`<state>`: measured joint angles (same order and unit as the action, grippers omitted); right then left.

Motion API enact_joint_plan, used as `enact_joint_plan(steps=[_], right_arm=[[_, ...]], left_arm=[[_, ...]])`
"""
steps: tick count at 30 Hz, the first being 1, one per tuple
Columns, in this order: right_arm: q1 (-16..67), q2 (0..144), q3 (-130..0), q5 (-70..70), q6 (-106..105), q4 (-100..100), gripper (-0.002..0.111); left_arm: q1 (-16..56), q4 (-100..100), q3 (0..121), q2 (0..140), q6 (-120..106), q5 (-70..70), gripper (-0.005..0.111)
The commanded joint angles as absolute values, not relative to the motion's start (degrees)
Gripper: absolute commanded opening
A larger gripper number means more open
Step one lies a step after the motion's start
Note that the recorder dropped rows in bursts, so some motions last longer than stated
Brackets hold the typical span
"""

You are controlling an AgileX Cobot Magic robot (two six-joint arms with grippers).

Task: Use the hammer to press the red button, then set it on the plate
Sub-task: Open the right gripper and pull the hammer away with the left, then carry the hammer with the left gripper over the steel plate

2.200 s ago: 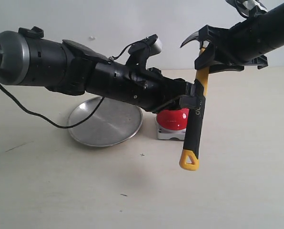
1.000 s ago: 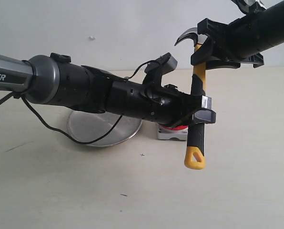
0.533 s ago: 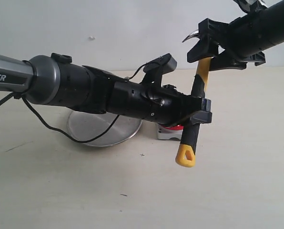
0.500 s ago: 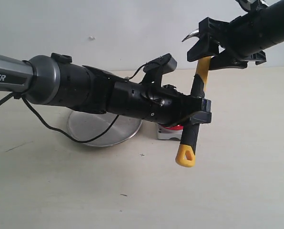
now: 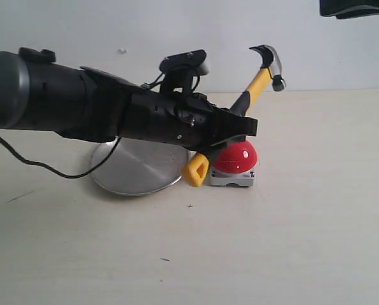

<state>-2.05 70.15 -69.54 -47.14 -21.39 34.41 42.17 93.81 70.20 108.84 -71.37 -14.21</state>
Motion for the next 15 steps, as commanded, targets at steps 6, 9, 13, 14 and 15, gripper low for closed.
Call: enact_joint_plan(steps=[6,9,13,14,15], right_arm=[[-2.0,46.1,-51.2,-36.9,-24.4,34.0,0.0],[-2.0,39.0,-44.3,-31.6,-24.4,36.0,0.0],[-2.0,30.3,-36.3,-26.2,-28.4,40.4,0.0],[-2.0,28.3,-34.2,-25.0,-29.9,41.8,0.0],[-2.0,26.3,-32.1,-23.8,-31.4,43.2,0.0]], left_arm=[[42.1,93.3,58.4,96.6,-73.4,-6.6,0.0],[42.2,93.3,53.8,92.5,-73.4,-4.3,0.0],[42.8,93.3,49.2,88.2,-74.3,-1.7,0.0],[43.1,93.3,48.1,87.1,-74.7,-0.4,0.0],[43.4,93.3,47.0,86.2,-74.6,1.0,0.0]])
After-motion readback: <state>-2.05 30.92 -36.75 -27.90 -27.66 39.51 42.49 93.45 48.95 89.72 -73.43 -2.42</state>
